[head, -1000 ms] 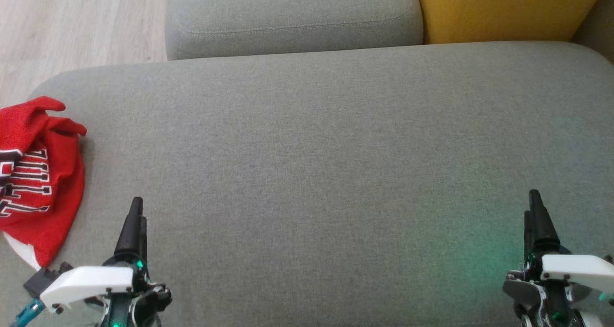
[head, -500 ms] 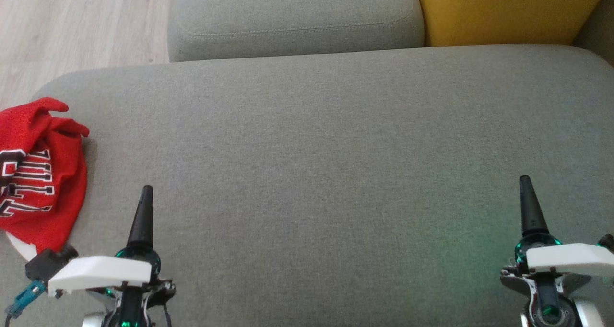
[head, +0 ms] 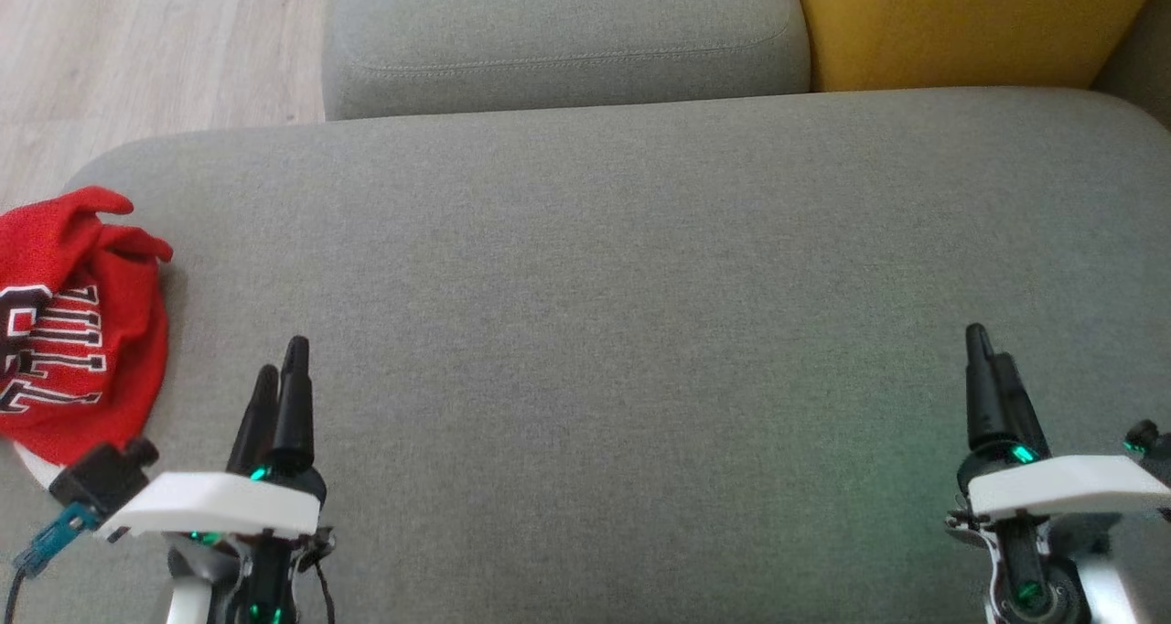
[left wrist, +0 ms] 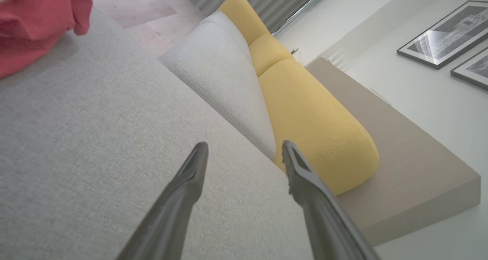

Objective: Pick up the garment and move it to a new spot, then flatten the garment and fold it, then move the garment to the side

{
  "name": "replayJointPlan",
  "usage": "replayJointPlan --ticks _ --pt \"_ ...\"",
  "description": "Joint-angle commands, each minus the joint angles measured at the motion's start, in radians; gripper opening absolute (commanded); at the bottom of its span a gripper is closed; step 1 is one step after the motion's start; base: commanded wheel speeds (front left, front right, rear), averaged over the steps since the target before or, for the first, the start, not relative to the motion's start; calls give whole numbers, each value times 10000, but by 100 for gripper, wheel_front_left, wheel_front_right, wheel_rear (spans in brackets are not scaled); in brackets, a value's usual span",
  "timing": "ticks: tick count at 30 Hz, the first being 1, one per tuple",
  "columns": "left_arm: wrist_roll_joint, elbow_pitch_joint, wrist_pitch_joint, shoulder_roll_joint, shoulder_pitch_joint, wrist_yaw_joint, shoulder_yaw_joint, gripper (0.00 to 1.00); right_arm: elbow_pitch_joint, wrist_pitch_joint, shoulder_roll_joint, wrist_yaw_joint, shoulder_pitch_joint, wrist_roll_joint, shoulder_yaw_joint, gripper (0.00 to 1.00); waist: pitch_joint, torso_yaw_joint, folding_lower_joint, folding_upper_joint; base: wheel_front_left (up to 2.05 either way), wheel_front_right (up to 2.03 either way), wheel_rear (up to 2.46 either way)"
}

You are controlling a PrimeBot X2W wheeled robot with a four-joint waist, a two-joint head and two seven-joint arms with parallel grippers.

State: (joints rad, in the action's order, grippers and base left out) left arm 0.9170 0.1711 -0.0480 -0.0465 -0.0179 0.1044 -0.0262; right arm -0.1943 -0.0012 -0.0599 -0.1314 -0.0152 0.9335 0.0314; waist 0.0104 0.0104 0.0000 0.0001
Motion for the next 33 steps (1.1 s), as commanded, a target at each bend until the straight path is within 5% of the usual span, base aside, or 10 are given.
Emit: replayJointPlan --ticks 1,33 --pt "-511 -478 -143 -225 -577 -71 15 100 433 -135 -212 3 -483 -540 -182 100 8 2 0 -1 0 0 0" --pt "-4665 -568 -1050 -1095 -405 -1164 -1243 100 197 -707 -84 5 -451 -5163 -580 100 53 69 0 -1 0 0 0"
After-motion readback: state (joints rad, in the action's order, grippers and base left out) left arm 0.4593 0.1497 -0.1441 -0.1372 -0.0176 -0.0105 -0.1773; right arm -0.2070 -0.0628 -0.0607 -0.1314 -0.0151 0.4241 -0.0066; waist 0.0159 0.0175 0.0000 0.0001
